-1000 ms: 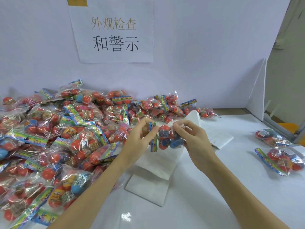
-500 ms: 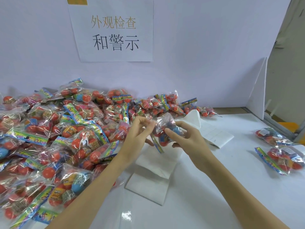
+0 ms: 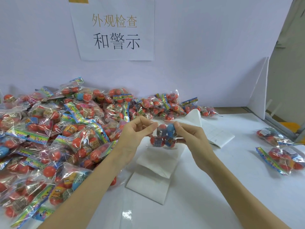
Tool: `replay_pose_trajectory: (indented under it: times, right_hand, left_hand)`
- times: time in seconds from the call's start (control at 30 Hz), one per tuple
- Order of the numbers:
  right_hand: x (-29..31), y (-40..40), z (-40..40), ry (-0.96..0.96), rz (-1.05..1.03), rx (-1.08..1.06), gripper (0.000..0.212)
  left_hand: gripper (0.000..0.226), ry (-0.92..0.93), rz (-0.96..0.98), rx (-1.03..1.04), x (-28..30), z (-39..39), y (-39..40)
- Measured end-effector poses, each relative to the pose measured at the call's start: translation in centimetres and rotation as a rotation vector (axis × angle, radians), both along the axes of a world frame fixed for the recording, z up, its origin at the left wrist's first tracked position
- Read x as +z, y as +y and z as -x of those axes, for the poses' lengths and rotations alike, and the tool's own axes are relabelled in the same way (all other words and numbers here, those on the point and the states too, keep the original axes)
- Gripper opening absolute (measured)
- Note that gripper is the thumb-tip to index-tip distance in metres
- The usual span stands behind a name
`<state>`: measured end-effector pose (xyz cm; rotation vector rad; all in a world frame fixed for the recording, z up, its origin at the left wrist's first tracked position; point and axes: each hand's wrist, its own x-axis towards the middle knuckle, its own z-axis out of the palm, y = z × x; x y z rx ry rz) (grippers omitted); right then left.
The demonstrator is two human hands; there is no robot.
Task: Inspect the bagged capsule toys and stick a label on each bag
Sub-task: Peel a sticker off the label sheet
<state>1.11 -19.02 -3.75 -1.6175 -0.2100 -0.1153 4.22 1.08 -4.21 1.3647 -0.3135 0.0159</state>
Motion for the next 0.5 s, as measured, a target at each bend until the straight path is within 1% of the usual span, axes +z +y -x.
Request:
replay_pose_trajectory:
  times: [0.13,0.2,0.27,0.33,0.4,0.47,0.5]
  right_hand:
    - [0.20,0.60,0.06,0.030,-0.134,0.018,0.033]
    - [0.19,0.76,0.06,0.079,-0.175,0.006,0.036]
    - [0.19,0.52,0.02,0.105,-0.158,0.015,0.039]
    - [0.31,0.28,0.01,0.105,-0.087,0.075,0.040]
    - [0.32,0.23,-0.06,0.133,-0.087,0.094,0.049]
    - [0.32,0.17,-0.11,0.130,-0.109,0.051,0.050]
    - [0.31,0.08,-0.14,0.115,-0.106,0.036,0.047]
  left_hand:
    - [0.014,0.031,0.092,-0.049,0.17,-0.11,-0.02]
    - [0.014,0.043,0.103,-0.034,0.26,-0.04,-0.14]
    - [0.014,0.061,0.142,0.011,0.14,-0.16,-0.08]
    - [0.010,0.071,0.173,0.069,0.06,-0.34,0.19]
    - [0.008,0.085,0.174,0.081,-0.02,-0.49,0.46]
    - [0.013,0.113,0.155,0.017,0.08,-0.54,0.46]
    - [0.023,0.123,0.149,-0.024,0.06,-0.56,0.42]
